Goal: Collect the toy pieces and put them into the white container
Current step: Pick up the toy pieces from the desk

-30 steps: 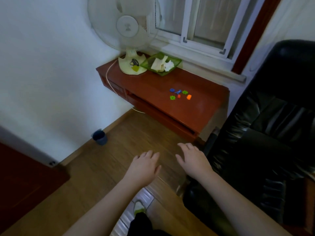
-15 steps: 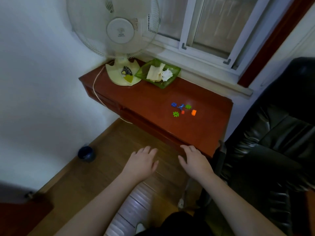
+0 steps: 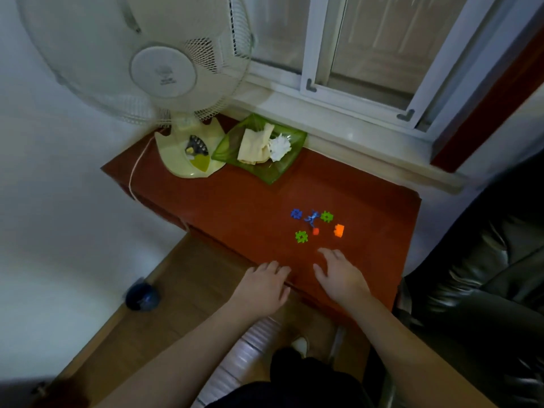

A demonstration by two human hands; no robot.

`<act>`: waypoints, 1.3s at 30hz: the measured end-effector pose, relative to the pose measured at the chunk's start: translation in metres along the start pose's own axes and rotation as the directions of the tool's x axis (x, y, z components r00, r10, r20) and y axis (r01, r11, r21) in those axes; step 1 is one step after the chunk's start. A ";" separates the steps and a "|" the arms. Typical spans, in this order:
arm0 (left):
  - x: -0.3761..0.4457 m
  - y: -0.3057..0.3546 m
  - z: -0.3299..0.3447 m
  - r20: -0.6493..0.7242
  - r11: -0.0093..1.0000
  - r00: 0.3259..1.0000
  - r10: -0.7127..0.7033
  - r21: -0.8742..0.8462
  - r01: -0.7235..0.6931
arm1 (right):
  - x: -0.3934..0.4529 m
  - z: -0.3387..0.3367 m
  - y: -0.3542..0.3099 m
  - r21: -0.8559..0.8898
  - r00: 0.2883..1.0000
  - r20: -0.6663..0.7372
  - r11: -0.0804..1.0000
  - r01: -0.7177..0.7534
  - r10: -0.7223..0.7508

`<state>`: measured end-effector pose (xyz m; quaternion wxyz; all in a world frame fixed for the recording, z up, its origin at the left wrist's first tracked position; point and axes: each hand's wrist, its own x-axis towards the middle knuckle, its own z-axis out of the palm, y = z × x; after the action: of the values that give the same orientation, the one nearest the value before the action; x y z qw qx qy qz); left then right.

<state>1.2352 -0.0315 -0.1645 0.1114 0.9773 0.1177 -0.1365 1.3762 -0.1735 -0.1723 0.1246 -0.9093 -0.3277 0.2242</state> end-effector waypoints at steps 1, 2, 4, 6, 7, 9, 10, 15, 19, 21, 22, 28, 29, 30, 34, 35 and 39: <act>0.014 -0.004 -0.004 0.018 1.000 1.000 0.003 0.009 -0.003 | 0.014 -0.003 0.001 0.013 1.000 0.000 1.000 -0.010 0.010; 0.027 -0.007 -0.008 0.031 1.000 0.999 0.008 0.018 -0.009 | 0.028 -0.006 0.002 0.024 1.000 -0.002 1.000 -0.018 0.018; 0.054 -0.012 -0.013 0.044 1.000 0.999 0.012 0.026 -0.013 | 0.057 -0.010 0.005 0.042 1.000 -0.008 0.999 -0.002 0.002; 0.076 -0.015 -0.016 0.065 1.000 0.998 -0.009 -0.003 0.010 | 0.082 -0.010 0.008 0.048 1.000 0.013 0.999 0.018 -0.019; 0.086 -0.015 -0.015 0.087 0.999 0.996 -0.022 -0.027 0.024 | 0.094 -0.009 0.009 0.045 0.999 0.031 0.999 0.015 -0.016; 0.101 -0.016 -0.010 0.124 0.998 0.992 -0.027 -0.045 0.033 | 0.110 -0.002 0.010 0.020 0.999 0.047 1.000 -0.004 0.003; 0.108 -0.016 -0.008 0.124 0.999 0.992 -0.018 -0.037 0.023 | 0.116 0.002 0.010 -0.011 0.999 0.032 1.000 -0.007 0.007; 0.142 -0.026 -0.001 0.087 0.998 0.994 0.062 0.007 -0.062 | 0.140 0.016 0.009 -0.148 0.999 -0.036 0.988 -0.045 0.040; 0.168 -0.042 0.005 0.118 0.994 0.987 0.111 -0.009 -0.111 | 0.151 0.025 0.012 -0.186 0.996 0.055 0.981 -0.059 0.070; 0.179 -0.049 0.006 0.145 0.987 0.976 0.160 -0.023 -0.158 | 0.156 0.026 0.011 -0.161 0.987 0.107 0.981 -0.104 0.122; 0.183 -0.051 0.007 0.147 0.984 0.973 0.178 -0.031 -0.176 | 0.157 0.024 0.010 -0.108 0.980 0.123 0.984 -0.142 0.155; 0.201 -0.056 0.014 0.131 0.962 0.953 0.274 -0.053 -0.269 | 0.163 -0.006 0.006 0.210 0.940 0.029 0.917 -0.339 0.341; 0.204 -0.056 0.016 0.135 0.958 0.949 0.286 -0.051 -0.282 | 0.165 -0.009 0.006 0.236 0.934 0.012 0.907 -0.350 0.357; 0.207 -0.056 0.017 0.137 0.955 0.945 0.296 -0.052 -0.292 | 0.168 -0.011 0.006 0.248 0.927 0.002 0.898 -0.363 0.374; 0.212 -0.059 0.015 0.160 0.951 0.937 0.309 -0.079 -0.300 | 0.183 -0.010 0.000 0.267 0.894 -0.007 0.862 -0.430 0.448; 0.213 -0.061 0.014 0.160 0.948 0.934 0.319 -0.071 -0.311 | 0.186 -0.009 -0.003 0.257 0.890 0.002 0.860 -0.441 0.456; 0.214 -0.070 0.008 0.172 0.941 0.925 0.339 -0.079 -0.330 | 0.194 -0.005 -0.015 0.033 0.890 0.029 0.890 -0.455 0.454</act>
<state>1.4146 0.0754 -0.2480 0.1673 0.9633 -0.0583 -0.2016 1.5032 -0.0362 -0.2260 0.0829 -0.9557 -0.1030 0.2628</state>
